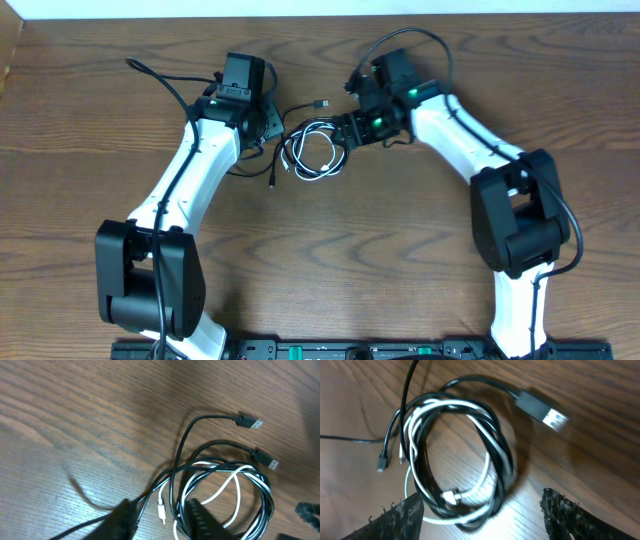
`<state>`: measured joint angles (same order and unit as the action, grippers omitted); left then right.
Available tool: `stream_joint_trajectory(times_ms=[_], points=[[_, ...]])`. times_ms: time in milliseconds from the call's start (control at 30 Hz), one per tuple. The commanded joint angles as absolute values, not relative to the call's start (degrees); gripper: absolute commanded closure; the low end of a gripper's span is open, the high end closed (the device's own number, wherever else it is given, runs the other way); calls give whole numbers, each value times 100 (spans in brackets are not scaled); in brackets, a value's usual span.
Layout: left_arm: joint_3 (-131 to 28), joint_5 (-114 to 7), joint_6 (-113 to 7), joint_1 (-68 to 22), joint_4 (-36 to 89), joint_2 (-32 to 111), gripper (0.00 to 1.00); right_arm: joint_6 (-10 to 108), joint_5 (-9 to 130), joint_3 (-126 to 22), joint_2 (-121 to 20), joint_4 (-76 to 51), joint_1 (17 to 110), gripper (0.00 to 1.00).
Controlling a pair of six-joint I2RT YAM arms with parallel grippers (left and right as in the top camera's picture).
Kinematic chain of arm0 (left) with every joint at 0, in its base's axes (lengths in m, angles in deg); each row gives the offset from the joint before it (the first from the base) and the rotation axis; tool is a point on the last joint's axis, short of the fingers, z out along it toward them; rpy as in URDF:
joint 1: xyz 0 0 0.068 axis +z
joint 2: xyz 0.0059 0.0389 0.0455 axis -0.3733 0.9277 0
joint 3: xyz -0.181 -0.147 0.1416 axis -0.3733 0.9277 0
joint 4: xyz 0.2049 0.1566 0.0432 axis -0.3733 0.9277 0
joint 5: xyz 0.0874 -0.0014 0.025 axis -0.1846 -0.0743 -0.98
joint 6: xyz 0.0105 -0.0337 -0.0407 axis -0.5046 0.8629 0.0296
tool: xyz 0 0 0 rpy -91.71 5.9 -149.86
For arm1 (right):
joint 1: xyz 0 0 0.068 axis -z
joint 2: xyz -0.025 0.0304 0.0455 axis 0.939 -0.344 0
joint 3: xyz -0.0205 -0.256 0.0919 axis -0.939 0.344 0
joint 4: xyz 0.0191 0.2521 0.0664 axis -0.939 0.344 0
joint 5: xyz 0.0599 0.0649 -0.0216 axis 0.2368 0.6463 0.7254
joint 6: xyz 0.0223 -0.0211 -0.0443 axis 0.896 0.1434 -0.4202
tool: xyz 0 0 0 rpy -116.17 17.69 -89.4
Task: Untangle cables
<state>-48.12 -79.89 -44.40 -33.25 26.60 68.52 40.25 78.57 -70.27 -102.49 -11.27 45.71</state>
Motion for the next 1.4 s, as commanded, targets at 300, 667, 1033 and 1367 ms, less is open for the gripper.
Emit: stream_joint_trajectory(times_ms=[300, 667, 1033, 1367], points=[[-4772, -7283, -4464, -3334, 2013, 7684, 49, 4897, 6154, -7025, -10455, -1571, 4067, 38], [-4772, -7080, -4727, -3507, 1688, 8205, 47, 5068, 6217, -7025, -10959, -1589, 4036, 96], [-4772, -7828, -4762, -3529, 1631, 8262, 40, 5061, 6217, -7023, -11014, -1630, 3927, 99], [-4770, -7956, -4611, -3588, 1167, 8994, 54, 5068, 6217, -7023, -11016, -1676, 3643, 99]])
